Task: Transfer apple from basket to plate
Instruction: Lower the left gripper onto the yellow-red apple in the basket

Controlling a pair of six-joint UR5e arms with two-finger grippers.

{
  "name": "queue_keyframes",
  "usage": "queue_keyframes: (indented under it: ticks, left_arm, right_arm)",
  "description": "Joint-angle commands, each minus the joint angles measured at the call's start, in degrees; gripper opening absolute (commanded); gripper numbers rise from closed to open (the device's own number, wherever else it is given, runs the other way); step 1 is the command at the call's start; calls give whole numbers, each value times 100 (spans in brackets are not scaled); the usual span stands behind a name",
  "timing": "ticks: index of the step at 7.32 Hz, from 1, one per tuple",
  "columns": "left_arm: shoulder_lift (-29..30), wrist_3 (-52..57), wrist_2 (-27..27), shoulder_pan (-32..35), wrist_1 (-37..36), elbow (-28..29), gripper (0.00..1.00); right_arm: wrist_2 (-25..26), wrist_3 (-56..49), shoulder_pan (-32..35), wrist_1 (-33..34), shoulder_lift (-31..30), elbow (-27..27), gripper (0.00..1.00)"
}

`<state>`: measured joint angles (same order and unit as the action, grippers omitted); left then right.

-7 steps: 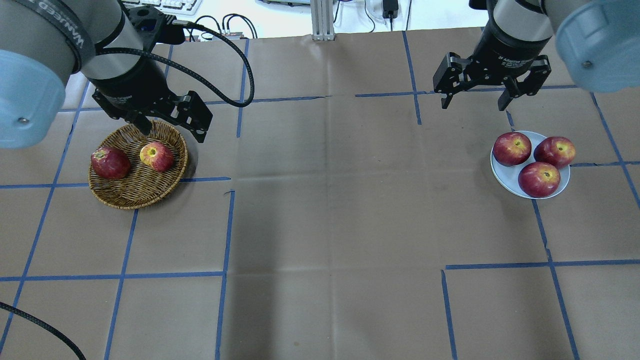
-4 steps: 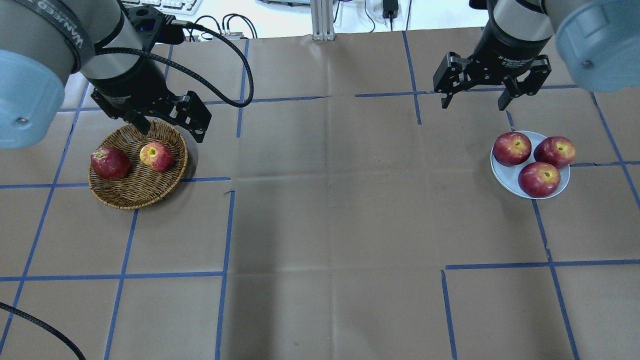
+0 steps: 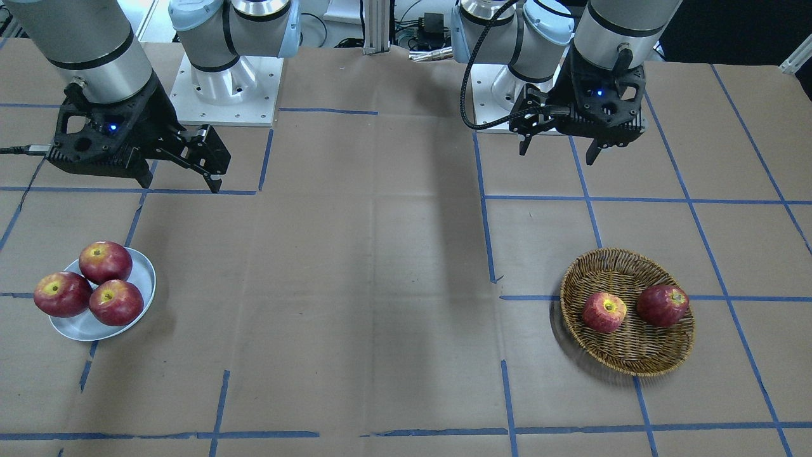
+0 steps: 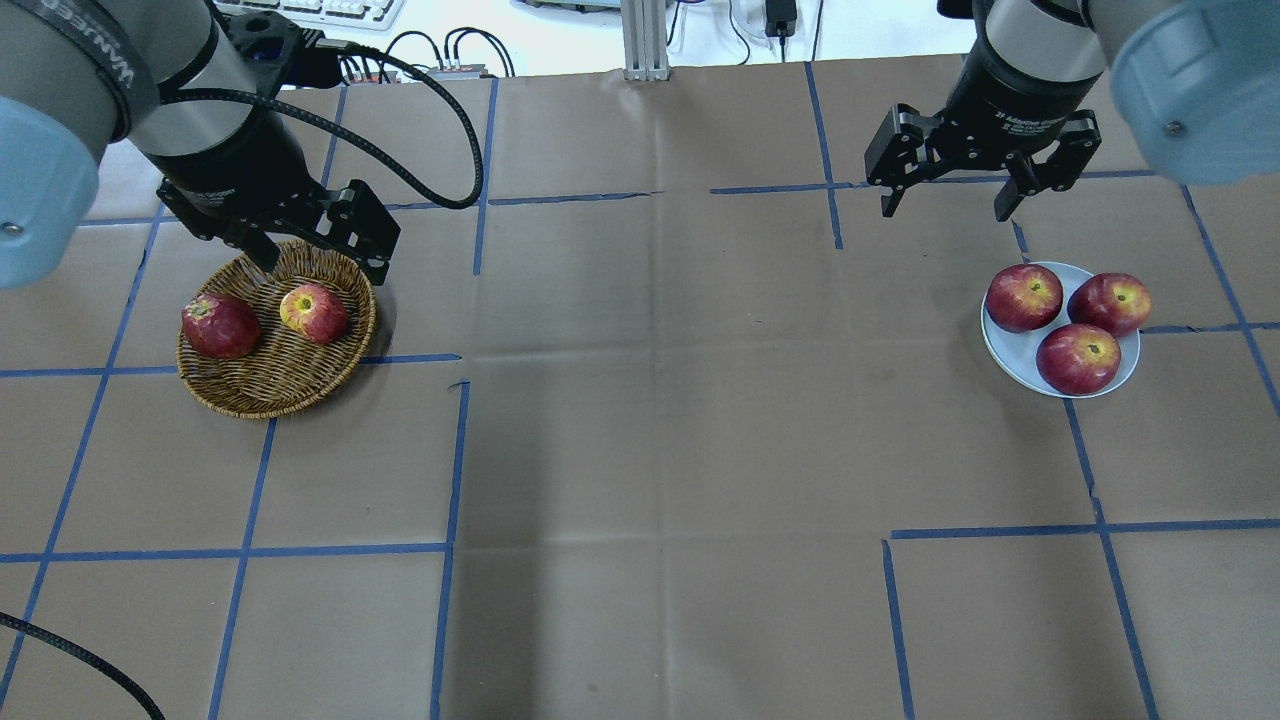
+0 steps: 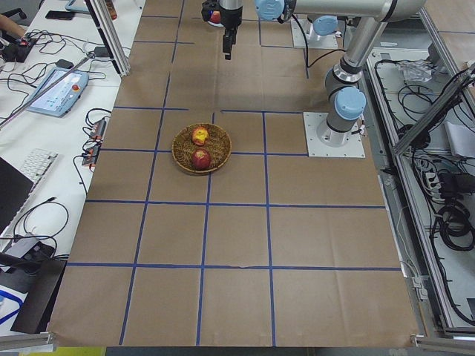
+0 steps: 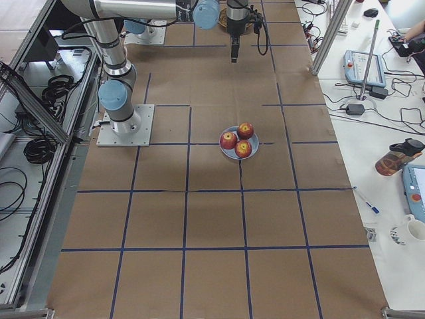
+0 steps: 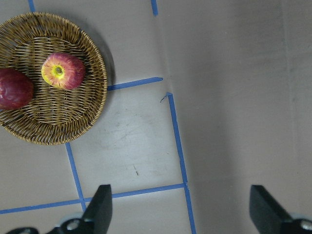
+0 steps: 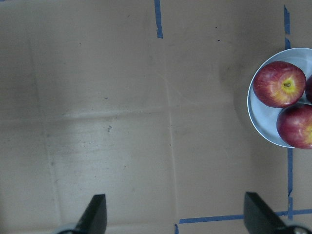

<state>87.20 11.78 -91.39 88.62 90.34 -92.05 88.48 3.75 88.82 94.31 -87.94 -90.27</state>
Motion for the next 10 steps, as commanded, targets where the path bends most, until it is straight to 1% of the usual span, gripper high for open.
queue_keyframes:
  ticks: [1, 2, 3, 4, 5, 6, 7, 9, 10]
  left_arm:
    - [43, 933, 59, -509, -60, -23, 99]
    - [382, 1610, 112, -1000, -261, -111, 99]
    - [742, 1695, 60, -1170, -898, -199, 99]
    - [1068, 1844, 51, -1276, -1339, -208, 99]
    - [1480, 1924, 94, -1469, -1553, -200, 99]
    - [1911, 2360, 95, -1514, -2085, -208, 99]
    - [2237, 2999, 121, -1523, -2430, -156, 99]
    - [2511, 3093, 112, -1523, -2608, -182, 99]
    - [2634, 3085, 121, -1523, -2914, -252, 99]
  right_arm:
    - [-6, 3, 12, 0, -4, 0, 100]
    - [-6, 3, 12, 0, -12, -9, 100]
    - [-6, 3, 12, 0, -13, -17, 100]
    - [2, 3, 12, 0, -13, -17, 100]
    - [-6, 3, 12, 0, -13, -26, 100]
    - [-15, 3, 12, 0, -13, -26, 100]
    - [-15, 12, 12, 0, -13, -26, 100]
    - [-15, 12, 12, 0, -48, -35, 100]
    - [-15, 12, 12, 0, -48, -35, 100]
